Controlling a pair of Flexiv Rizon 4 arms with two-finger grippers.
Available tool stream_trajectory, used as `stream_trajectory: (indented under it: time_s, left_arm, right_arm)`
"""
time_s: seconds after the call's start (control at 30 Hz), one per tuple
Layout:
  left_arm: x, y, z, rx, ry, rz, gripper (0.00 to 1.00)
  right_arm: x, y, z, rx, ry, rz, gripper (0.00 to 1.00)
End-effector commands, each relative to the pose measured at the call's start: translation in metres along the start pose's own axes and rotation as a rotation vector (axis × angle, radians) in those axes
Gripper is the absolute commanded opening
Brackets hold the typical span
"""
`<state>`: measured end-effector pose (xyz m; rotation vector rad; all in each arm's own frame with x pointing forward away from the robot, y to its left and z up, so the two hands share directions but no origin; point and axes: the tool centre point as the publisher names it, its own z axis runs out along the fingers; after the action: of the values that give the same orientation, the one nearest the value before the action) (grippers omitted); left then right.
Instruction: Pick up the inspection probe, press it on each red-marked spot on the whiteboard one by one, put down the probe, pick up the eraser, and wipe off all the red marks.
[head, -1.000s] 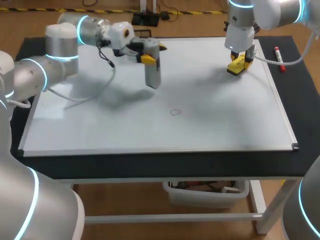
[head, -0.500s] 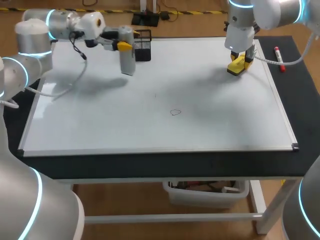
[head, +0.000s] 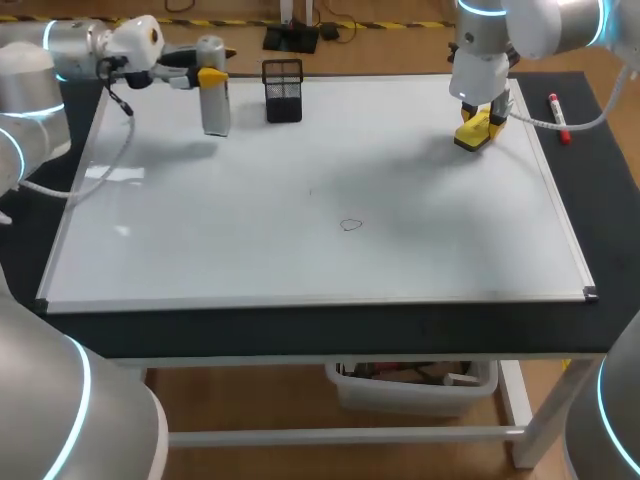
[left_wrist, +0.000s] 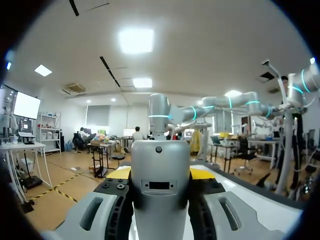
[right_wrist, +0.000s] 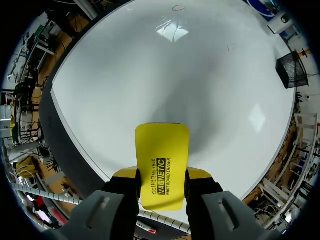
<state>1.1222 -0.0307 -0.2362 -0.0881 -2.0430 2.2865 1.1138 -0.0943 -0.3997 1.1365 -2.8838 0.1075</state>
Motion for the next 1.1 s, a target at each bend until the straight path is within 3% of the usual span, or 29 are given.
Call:
stream_trajectory:
  time_s: [0.03, 0.57, 1.1]
  left_arm:
    - [-0.002, 0.0, -0.015, 0.006, -0.013, 0.0, 0.0]
    - [-0.006, -0.001, -0.04, 0.037, -0.045, 0.017, 0.0]
    - [-0.004, -0.001, -0.041, 0.039, -0.043, 0.021, 0.0]
  right_arm:
    - [0.0, -0.001, -0.001, 0.002, 0.003, -0.002, 0.0]
    - [0.0, -0.001, -0.001, 0.002, 0.003, -0.002, 0.0]
    - [-0.002, 0.007, -0.001, 0.018, 0.02, -0.021, 0.0]
